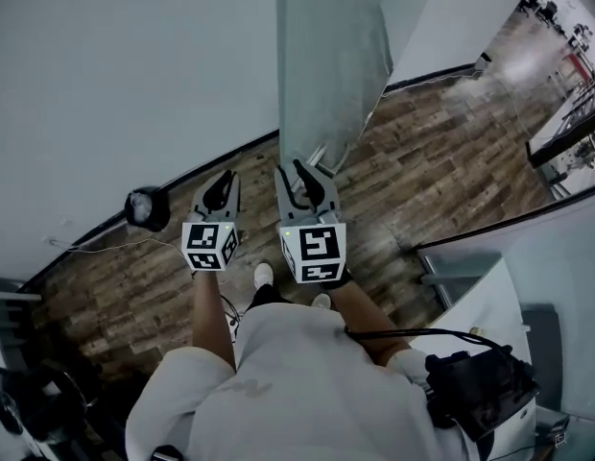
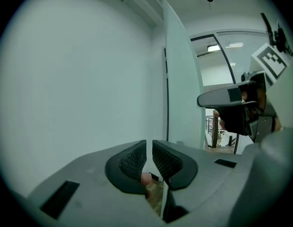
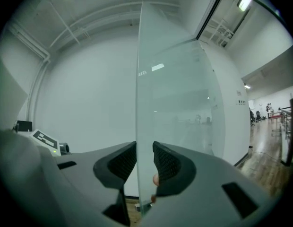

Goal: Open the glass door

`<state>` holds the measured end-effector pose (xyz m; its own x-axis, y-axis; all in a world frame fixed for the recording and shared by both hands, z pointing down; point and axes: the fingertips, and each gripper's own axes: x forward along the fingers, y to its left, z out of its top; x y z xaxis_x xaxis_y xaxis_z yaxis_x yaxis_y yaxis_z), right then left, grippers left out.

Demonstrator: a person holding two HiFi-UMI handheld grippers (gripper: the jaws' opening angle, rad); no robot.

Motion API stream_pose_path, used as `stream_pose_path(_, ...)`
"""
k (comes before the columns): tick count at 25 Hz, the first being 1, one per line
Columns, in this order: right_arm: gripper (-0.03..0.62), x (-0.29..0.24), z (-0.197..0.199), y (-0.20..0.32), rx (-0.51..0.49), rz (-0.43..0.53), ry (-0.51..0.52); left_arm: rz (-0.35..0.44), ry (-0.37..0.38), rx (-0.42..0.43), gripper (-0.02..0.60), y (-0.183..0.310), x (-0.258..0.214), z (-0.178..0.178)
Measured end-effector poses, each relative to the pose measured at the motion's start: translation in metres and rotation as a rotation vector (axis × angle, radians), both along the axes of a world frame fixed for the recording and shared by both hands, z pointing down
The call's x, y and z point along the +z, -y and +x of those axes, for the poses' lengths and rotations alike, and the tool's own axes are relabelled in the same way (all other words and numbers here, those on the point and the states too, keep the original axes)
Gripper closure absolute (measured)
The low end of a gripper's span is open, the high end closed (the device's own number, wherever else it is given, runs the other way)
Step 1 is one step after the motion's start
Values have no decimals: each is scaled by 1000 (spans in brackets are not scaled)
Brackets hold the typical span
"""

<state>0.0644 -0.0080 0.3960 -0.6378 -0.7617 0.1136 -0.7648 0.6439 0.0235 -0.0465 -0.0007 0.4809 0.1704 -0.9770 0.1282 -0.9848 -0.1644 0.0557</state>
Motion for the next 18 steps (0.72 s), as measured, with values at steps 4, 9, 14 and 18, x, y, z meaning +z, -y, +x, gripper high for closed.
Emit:
stream_pose_path(4, 484, 2, -45, 17, 10, -10, -9, 9, 1, -39, 541, 6, -4, -47)
stream_pose_path(9, 479, 4, -104, 42, -7, -3, -20, 34, -15, -77, 541, 22, -10, -109)
stream_pose_path(14, 477, 5, -150, 63, -37, -10, 1, 100, -44, -132, 540, 32, -29, -151)
stream_pose_path(18, 480, 6, -191, 88, -27, -15, 10, 151, -76, -184, 541, 38, -47, -189)
